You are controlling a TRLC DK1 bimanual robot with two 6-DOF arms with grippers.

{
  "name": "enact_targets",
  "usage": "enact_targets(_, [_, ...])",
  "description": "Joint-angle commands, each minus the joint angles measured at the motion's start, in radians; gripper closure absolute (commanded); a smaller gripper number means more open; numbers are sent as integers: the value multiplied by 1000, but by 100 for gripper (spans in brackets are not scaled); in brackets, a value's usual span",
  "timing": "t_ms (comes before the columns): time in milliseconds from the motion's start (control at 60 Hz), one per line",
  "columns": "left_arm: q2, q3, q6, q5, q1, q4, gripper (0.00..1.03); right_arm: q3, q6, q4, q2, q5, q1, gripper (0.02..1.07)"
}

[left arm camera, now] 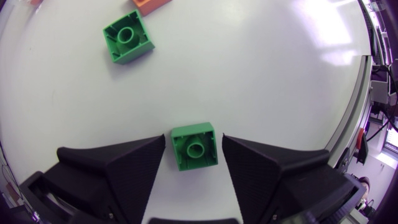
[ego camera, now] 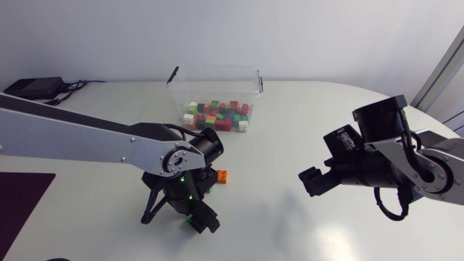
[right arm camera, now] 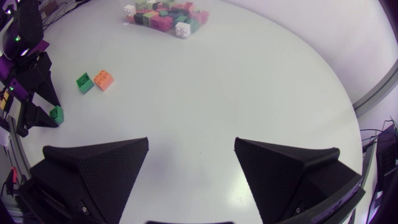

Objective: Place the duplo bricks in the container

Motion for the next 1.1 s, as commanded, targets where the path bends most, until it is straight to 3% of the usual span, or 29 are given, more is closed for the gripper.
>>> enact_targets(0, [8,1,-32,-9,7,3,52,20,-13,15,16,-3,7,7])
enact_targets(383, [5,-16,-26,-28,28,-10,76,41,-36,11,34,-3,38,7])
enact_targets(567, [-107,40,56,-28,31,-115,76,81,-42,-20,90,-55,123,7])
enact_targets(683, [-194,70,103,-28,53,-132,76,110,-147,0,160,-67,200,7])
enact_targets(1083, [-329,155,231,7,228,-139,76,346,-312,-51,547,-121,269,7])
